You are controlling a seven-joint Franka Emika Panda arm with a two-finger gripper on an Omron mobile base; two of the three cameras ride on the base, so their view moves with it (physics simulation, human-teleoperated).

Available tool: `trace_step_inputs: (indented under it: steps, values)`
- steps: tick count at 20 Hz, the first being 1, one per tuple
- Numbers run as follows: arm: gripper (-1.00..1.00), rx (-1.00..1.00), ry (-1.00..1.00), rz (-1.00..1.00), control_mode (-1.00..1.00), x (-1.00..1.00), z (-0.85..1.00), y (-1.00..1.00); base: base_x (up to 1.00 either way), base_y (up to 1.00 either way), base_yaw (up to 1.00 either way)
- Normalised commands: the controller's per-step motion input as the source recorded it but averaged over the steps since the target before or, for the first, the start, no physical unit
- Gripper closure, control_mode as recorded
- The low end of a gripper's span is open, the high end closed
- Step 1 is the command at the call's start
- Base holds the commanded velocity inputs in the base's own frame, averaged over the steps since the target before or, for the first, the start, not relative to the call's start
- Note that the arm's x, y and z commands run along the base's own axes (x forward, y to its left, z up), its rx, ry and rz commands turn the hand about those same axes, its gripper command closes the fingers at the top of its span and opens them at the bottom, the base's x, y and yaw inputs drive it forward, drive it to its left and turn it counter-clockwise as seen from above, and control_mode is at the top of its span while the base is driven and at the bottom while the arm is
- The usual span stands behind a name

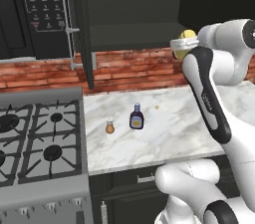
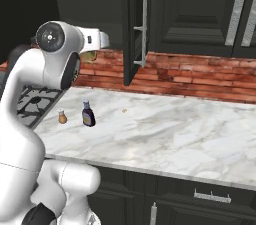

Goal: There are various items on the counter. Only move the condiments/shakers into the cabinet.

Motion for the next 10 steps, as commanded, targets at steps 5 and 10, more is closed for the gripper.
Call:
trace_step_inputs:
  steps: [5, 10]
  values:
    - [1.0, 0.0, -0.03, 0.0, -1.0, 0.09, 0.65, 0.06, 0.0, 0.0, 0.0]
    - [1.0, 0.0, -0.01, 0.0, -1.0, 0.34, 0.02, 0.32, 0.0, 0.0, 0.0]
